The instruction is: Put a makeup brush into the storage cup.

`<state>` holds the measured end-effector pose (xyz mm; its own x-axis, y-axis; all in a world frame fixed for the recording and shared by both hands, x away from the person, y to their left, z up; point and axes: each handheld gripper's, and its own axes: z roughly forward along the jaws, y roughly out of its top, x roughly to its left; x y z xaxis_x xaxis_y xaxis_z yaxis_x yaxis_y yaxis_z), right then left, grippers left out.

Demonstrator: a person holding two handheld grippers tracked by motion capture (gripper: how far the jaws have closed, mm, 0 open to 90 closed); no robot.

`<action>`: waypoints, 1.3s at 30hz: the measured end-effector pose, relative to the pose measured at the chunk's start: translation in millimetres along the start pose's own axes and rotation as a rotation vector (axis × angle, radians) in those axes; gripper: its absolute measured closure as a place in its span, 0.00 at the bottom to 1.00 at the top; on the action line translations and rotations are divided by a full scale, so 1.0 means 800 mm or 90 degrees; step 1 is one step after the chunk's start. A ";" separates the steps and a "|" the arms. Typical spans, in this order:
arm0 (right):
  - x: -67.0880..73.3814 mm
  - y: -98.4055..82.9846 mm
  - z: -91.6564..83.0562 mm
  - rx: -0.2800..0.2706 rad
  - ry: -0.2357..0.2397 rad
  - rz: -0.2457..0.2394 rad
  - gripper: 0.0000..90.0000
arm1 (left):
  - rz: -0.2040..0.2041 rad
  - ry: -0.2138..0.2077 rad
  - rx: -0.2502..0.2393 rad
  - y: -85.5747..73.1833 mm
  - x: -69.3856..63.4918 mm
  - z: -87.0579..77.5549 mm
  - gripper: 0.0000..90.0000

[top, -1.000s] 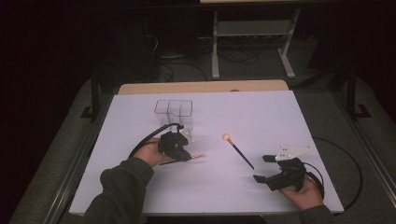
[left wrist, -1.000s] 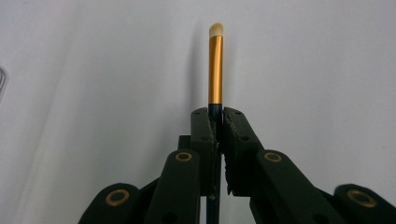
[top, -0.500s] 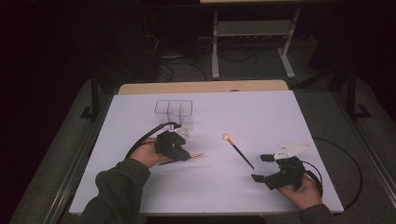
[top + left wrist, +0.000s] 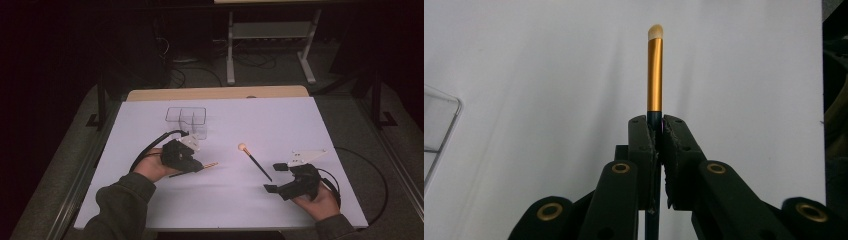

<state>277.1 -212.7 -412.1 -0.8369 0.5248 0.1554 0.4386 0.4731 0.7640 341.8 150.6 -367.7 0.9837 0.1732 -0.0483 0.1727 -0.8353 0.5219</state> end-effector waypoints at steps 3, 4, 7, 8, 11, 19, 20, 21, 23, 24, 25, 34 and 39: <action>0.000 0.004 0.003 0.003 0.005 0.001 0.20 | 0.002 0.000 -0.004 -0.001 -0.003 -0.004 0.93; 0.000 0.006 0.003 0.005 0.007 0.001 0.20 | 0.002 0.001 -0.008 -0.002 -0.004 -0.005 0.93; 0.000 0.010 0.006 0.005 0.012 0.000 0.21 | 0.002 0.002 -0.015 -0.002 -0.007 -0.009 0.93; 0.001 0.011 0.007 0.006 0.014 0.002 0.21 | 0.002 0.002 -0.019 -0.002 -0.008 -0.011 0.93; 0.001 0.016 0.009 0.008 0.018 0.002 0.21 | 0.006 0.003 -0.022 -0.002 -0.011 -0.014 0.93; 0.007 0.035 0.018 0.003 0.044 -0.016 0.23 | 0.013 0.001 -0.037 0.000 -0.019 -0.020 0.93; 0.007 0.035 0.018 0.003 0.044 -0.016 0.23 | 0.014 0.001 -0.039 0.000 -0.020 -0.020 0.93; 0.008 0.039 0.022 0.003 0.049 -0.022 0.23 | 0.014 0.001 -0.042 0.000 -0.021 -0.020 0.93; 0.009 0.041 0.023 0.003 0.052 -0.025 0.23 | 0.013 -0.001 -0.042 0.001 -0.022 -0.021 0.93; 0.010 0.043 0.025 0.003 0.055 -0.025 0.24 | 0.018 0.000 -0.043 0.001 -0.022 -0.021 0.93; 0.012 0.048 0.029 0.002 0.065 -0.031 0.24 | 0.019 -0.001 -0.045 0.002 -0.023 -0.021 0.93; 0.015 0.064 0.039 0.005 0.097 -0.046 0.28 | 0.031 -0.006 -0.051 0.008 -0.030 -0.019 0.93; 0.019 0.076 0.043 0.005 0.113 -0.059 0.30 | 0.038 -0.009 -0.055 0.012 -0.032 -0.019 0.93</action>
<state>302.3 -151.9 -385.0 -0.9182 0.3455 0.1937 0.3591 0.5197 0.7752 317.3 146.2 -348.9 0.9928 0.1165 -0.0275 0.1099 -0.7960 0.5953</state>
